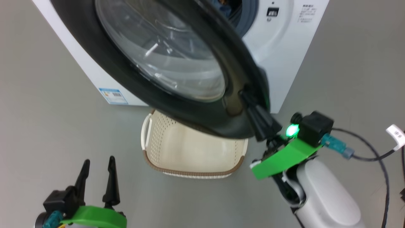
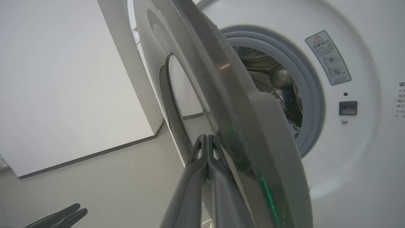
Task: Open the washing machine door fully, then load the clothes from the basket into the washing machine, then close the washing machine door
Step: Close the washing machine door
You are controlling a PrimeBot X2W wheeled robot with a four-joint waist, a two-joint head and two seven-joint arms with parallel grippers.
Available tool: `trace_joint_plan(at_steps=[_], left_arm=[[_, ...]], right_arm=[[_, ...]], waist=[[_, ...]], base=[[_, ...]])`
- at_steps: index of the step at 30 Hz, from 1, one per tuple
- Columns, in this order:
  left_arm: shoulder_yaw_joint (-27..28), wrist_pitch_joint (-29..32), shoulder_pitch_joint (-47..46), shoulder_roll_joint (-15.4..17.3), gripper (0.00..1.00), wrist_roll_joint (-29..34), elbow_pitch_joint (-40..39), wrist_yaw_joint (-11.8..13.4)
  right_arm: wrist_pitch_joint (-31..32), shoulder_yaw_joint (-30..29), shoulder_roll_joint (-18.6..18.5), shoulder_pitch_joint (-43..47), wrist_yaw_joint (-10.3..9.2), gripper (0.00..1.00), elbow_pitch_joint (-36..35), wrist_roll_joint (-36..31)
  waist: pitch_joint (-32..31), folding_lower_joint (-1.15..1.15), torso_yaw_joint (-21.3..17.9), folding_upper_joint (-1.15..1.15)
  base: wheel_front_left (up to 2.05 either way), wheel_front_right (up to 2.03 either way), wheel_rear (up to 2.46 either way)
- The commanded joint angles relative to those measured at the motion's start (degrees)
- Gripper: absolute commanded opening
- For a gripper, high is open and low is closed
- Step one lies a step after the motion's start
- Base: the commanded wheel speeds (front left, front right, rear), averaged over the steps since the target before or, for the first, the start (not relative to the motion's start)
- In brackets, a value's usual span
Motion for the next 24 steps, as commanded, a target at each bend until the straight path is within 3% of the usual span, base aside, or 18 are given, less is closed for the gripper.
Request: trace_joint_plan(at_steps=[1,9,24], left_arm=[[1.6,-0.4,-2.0,0.6,1.00,-0.3,-1.5,-0.2],[1.5,-0.4,-4.4,0.6,1.00,-0.6,-1.7,-0.7],[0.4,-0.4,-7.1,0.6,1.00,-1.5,-3.2,-1.2]], right_arm=[[-0.3,-0.1,0.8,-2.0,0.08,0.00,-1.0,-0.8],[-0.3,-3.5,0.5,-6.7,0.08,0.00,-0.4,-3.3],[-0.3,-5.0,-4.6,-17.3,0.08,0.00,1.6,-6.4]], waist=[[1.8,0.00,0.1,0.00],[5.8,0.00,1.1,0.00],[12.8,0.00,2.9,0.00]], base=[[0.00,0.00,0.00],[0.00,0.00,0.00],[0.00,0.00,0.00]])
